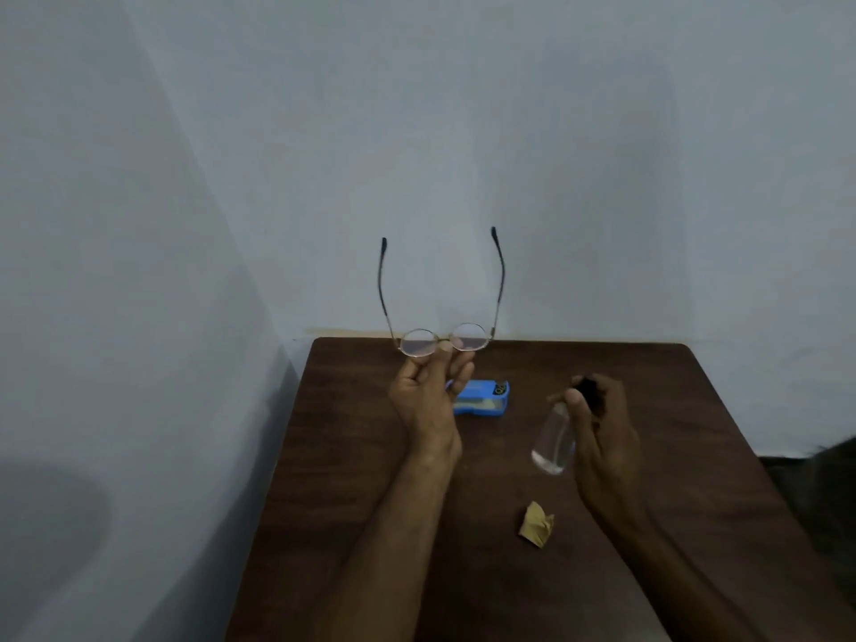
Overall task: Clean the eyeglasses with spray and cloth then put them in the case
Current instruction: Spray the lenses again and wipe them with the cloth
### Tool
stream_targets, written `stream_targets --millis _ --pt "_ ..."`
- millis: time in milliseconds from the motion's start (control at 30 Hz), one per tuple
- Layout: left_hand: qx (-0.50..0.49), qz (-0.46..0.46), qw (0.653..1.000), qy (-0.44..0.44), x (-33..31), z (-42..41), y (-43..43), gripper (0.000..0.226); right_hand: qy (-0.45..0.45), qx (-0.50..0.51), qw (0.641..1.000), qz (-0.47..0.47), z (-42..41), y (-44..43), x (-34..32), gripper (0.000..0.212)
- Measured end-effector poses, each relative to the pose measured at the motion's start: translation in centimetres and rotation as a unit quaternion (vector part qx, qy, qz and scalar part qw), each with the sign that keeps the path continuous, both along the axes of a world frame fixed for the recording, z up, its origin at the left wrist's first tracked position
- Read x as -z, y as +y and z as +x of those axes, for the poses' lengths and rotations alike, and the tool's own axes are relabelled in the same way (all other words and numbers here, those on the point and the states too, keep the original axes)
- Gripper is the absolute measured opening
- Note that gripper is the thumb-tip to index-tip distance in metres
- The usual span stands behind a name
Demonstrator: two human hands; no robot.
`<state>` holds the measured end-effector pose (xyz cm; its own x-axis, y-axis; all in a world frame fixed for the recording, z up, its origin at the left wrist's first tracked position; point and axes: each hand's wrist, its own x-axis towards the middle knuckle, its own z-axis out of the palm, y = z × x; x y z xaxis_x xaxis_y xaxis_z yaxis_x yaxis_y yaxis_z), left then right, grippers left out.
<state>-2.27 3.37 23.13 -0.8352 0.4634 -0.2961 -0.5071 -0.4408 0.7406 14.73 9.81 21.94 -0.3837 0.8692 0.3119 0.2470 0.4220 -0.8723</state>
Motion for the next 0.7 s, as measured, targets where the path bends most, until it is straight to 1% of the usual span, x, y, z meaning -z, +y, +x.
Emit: stream_targets --millis 67,100,167,233,367,500,567,633,700 --pt "0.011 0.005 1.000 0.000 0.7 0.0 0.1 0.011 -0.036 0.057 0.997 -0.024 3.4 2.0 4.3 0.021" --pt "0.016 0.007 1.000 0.001 0.9 0.2 0.1 0.009 -0.057 0.078 0.995 -0.032 5.0 2.8 6.3 0.017" --pt "0.034 0.012 0.999 0.005 1.3 0.6 0.1 0.007 -0.085 0.080 0.993 -0.030 6.5 3.9 9.3 0.008" --pt "0.062 0.002 0.998 0.011 1.7 1.2 0.1 0.007 -0.101 0.089 0.990 -0.031 7.9 4.5 11.8 0.008" --pt "0.086 -0.019 0.996 0.011 2.4 2.6 -0.1 0.005 -0.121 0.096 0.986 -0.064 9.1 4.8 15.2 0.008" --pt "0.104 -0.028 0.994 0.006 3.2 3.3 -0.3 0.005 -0.119 0.095 0.984 -0.090 9.2 4.5 16.6 0.012" --pt "0.106 -0.028 0.994 0.003 3.5 3.5 -0.4 0.008 -0.116 0.094 0.981 -0.122 9.3 4.3 16.6 0.022" --pt "0.107 -0.029 0.994 0.001 3.7 3.6 -0.5 0.009 -0.117 0.099 0.974 -0.166 9.8 3.3 16.3 0.046" --pt "0.107 -0.026 0.994 0.002 3.8 3.8 -0.6 0.009 -0.148 0.134 0.964 -0.174 10.8 1.3 16.3 0.069"
